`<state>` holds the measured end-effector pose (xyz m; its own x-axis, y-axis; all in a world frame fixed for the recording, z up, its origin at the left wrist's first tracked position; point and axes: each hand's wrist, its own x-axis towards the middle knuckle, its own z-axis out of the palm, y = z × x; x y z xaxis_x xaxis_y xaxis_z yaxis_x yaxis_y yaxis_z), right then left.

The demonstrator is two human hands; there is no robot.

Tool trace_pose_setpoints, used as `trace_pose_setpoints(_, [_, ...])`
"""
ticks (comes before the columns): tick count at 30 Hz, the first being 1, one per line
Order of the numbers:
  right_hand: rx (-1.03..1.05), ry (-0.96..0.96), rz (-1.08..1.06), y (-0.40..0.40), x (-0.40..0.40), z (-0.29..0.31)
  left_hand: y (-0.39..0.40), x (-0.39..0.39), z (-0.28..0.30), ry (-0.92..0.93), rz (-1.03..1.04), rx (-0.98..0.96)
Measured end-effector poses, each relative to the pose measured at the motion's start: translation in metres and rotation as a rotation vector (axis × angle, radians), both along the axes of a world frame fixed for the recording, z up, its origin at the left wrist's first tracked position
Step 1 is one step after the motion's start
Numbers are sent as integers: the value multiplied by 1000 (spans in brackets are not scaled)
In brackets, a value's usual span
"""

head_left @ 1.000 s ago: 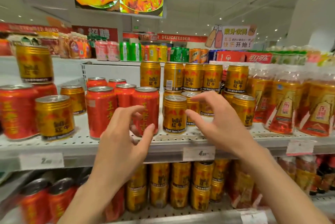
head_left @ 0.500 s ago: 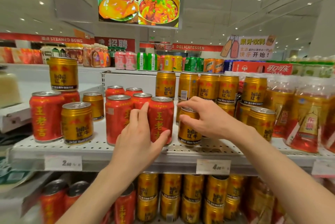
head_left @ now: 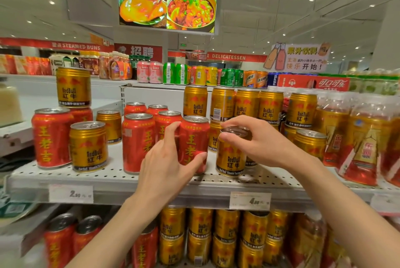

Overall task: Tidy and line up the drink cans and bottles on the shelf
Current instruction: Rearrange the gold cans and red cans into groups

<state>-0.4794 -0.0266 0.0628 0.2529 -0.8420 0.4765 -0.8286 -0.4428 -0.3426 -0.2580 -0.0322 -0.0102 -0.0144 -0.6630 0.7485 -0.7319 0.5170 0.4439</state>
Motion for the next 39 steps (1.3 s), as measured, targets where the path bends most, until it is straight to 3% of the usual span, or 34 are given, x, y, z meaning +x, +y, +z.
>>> trace_pose_setpoints(7, [-13,-107,131,5,12,15,14,9,7,23,-94,-32])
trace_pose_setpoints(17, [54,-73,286,20,59,31,38,47,15,-47,-201,-25])
trace_pose_setpoints(24, [108,-19,242,32,103,36,35,96,14,-75,-318,-51])
trace_pose_setpoints(31, [73,-108,184,41,166,40,21,163,21,-163,-394,-108])
trace_pose_setpoints(39, [33,-55,55,42,190,46,8,226,38,-435,-318,-194])
